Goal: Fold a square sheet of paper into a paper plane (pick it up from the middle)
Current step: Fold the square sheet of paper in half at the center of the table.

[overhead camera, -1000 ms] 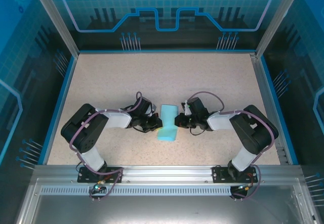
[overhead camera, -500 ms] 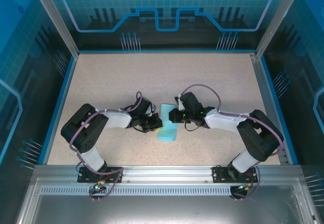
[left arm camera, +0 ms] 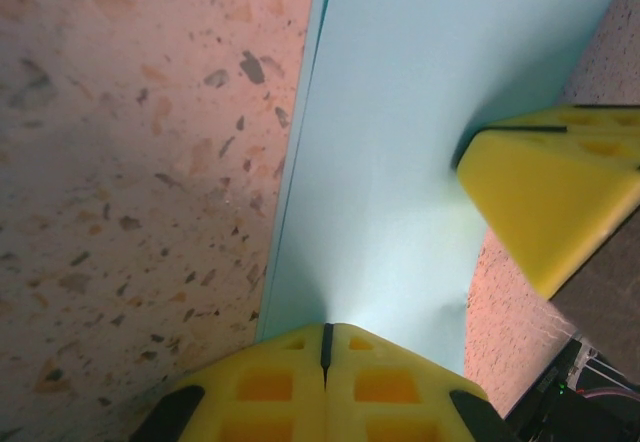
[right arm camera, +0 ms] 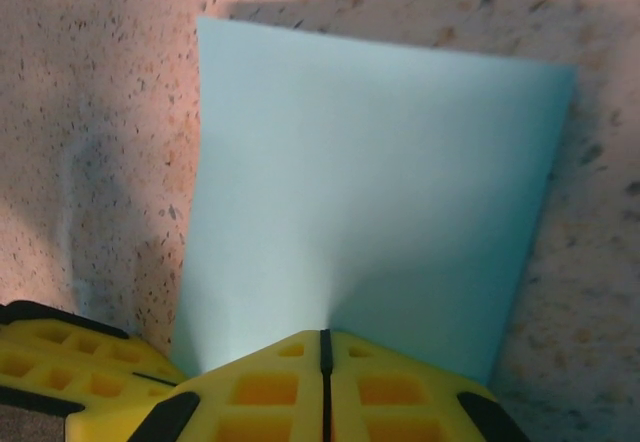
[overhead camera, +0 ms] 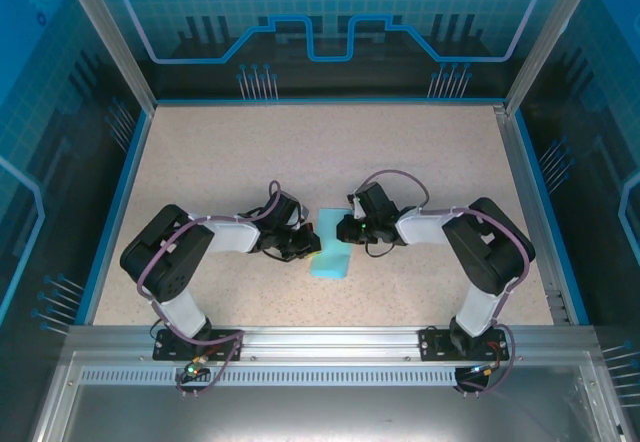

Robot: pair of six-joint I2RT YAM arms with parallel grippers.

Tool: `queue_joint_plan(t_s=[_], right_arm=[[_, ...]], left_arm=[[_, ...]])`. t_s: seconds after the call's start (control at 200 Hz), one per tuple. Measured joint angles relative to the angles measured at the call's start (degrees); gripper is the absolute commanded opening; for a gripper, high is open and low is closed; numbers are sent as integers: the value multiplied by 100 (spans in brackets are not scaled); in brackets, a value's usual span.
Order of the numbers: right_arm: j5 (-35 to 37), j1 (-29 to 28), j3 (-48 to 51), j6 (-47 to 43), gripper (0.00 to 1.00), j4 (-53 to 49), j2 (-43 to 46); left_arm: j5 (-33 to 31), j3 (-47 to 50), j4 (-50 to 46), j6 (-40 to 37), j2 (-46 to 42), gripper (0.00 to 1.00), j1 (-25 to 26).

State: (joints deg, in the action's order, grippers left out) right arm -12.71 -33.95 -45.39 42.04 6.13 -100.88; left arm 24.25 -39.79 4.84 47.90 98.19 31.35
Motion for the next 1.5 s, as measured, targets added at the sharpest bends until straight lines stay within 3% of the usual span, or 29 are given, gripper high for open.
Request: queue_joint_plan(t_s=[0.26,0.425,0.64,0.915,1.501], right_arm=[[-146,365,83,52,7,162,-9],[138,468,81,-22,8,-22,186],[332,7,-251,-116,8,-199,678],[179,-133,-649,-26,8,31,-179],[-229,778,-446,7,7,297,-498]], left_arm=[[0,26,4,-2,0,0,0],[-2,24,0,-9,-7,0,0],[-39,11,-35,-26,-28,0,0],[-44,-24,-136,-39,-28,0,0],[-44,-13,-131,-39,-28,0,0]])
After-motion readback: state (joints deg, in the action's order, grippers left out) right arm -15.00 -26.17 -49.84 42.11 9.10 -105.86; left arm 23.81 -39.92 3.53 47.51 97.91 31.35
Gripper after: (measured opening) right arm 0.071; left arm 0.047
